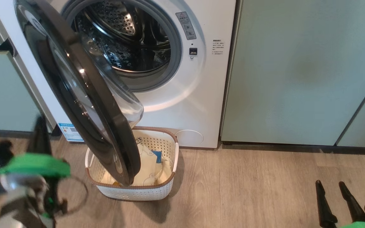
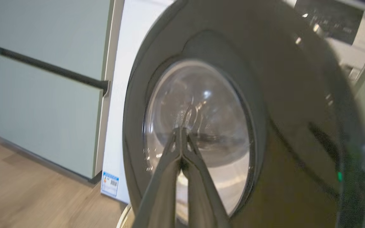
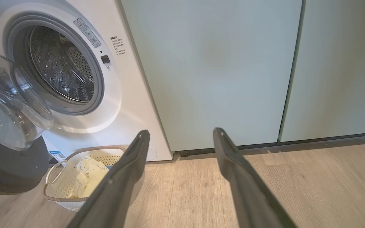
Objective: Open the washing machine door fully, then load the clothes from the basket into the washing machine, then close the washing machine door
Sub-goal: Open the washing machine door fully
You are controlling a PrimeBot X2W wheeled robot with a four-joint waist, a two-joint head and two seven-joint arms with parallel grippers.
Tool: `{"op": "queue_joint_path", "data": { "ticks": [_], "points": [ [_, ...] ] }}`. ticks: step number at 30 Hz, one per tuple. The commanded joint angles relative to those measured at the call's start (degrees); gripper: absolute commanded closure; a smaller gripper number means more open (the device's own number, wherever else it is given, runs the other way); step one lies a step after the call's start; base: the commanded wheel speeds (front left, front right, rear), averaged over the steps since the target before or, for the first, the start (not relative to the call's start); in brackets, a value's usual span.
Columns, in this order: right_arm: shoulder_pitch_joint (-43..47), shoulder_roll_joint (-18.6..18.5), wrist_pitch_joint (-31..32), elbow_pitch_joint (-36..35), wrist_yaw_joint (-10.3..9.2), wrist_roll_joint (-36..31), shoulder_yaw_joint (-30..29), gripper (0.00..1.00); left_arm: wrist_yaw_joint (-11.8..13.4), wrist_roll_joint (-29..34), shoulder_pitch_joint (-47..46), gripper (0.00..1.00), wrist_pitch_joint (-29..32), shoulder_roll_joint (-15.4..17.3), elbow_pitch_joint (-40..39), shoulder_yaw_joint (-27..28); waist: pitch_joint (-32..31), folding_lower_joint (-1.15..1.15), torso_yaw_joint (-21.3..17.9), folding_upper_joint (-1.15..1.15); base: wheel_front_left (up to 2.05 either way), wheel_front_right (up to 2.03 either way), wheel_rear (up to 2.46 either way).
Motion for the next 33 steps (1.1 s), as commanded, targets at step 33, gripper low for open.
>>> {"op": "queue_joint_path", "data": {
  "ticks": [33],
  "points": [
    [-2.13, 0.14, -0.55, -1.61, -0.15, 0.21, 1.23, 0.00, 6.26, 4.69, -16.86, 1.00, 20.68, -3.03, -34.54, -43.29, 1.69, 0.00, 1.83, 0.00, 0.00, 0.00, 0.00]
  ]
}}
